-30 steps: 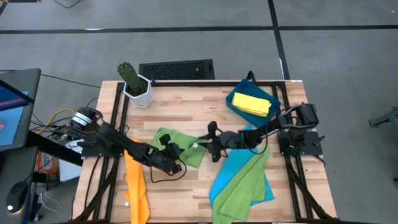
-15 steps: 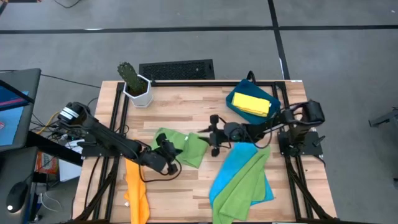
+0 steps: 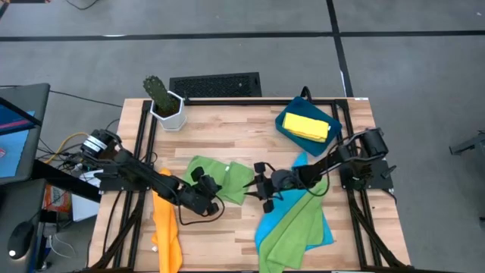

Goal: Fold microfiber towels
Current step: Fold the left green microfiber cloth

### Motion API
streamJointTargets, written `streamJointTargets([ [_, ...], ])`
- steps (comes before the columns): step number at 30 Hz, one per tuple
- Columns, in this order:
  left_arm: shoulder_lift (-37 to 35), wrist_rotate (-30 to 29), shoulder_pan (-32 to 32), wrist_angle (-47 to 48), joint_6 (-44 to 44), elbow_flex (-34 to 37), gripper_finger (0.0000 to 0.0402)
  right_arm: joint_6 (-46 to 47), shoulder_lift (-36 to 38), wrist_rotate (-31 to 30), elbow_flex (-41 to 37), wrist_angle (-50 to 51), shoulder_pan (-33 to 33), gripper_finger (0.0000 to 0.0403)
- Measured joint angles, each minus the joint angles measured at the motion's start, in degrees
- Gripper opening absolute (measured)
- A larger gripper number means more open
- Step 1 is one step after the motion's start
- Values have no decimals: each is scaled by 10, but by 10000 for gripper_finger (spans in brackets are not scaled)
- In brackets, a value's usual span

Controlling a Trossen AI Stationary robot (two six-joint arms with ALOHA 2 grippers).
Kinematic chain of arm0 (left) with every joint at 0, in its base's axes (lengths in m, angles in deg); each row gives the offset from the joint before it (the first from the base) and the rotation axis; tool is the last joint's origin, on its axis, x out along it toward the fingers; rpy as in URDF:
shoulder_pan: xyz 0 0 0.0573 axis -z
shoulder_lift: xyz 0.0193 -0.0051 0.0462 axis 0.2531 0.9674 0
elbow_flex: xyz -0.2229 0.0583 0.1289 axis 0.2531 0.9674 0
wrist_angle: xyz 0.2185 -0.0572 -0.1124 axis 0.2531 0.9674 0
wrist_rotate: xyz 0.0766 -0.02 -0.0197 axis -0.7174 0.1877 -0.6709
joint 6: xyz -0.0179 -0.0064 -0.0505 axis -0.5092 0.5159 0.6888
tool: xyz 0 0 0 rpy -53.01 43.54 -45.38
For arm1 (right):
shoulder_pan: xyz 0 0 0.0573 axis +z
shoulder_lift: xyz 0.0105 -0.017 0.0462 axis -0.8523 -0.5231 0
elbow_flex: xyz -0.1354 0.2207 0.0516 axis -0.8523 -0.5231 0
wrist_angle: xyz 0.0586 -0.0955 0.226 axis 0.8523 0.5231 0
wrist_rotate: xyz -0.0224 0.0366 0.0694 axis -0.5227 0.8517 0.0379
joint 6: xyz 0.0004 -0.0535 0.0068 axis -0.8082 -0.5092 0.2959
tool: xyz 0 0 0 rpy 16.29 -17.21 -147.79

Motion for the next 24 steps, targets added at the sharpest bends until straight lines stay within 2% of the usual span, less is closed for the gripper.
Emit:
streamJointTargets([
  [5,-5,8,1,-12,7,0,64,21,-3,2,1,-12,0,138],
  [9,1,56,-2,-13,19,0,83,36,-3,3,1,-12,2,137],
  [12,2,65,-2,-12,23,0,91,33,-3,2,1,-12,6,137],
  [17,2,35,-3,-8,21,0,94,38,-3,2,1,-12,7,134],
  [24,5,52,-6,-9,5,0,86,50,-3,3,1,-18,25,133],
])
